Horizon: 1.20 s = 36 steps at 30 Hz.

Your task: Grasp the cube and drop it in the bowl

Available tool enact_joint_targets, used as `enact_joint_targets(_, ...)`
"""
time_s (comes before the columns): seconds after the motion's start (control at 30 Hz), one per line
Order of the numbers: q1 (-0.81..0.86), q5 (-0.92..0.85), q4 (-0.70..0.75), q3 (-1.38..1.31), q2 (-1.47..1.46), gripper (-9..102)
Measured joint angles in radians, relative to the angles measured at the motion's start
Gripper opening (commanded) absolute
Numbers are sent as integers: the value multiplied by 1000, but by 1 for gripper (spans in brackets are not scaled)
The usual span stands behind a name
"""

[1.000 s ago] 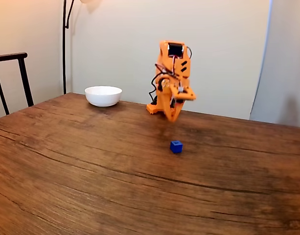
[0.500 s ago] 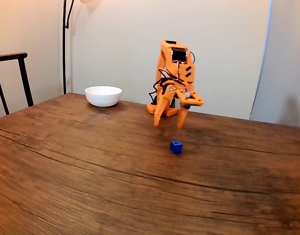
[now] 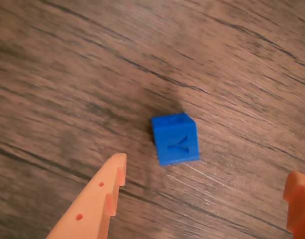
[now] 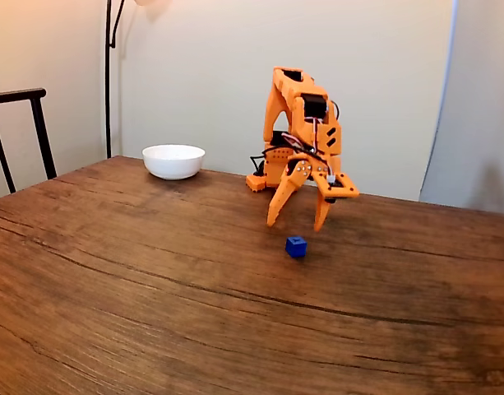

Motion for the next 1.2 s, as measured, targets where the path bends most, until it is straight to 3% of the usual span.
enact_joint_targets(0.4,-5,0,2,-95,-173,42)
enact_joint_targets(1.0,-6,0,2,-100,-212,42)
enact_joint_targets(1.2,-6,0,2,-100,-212,30)
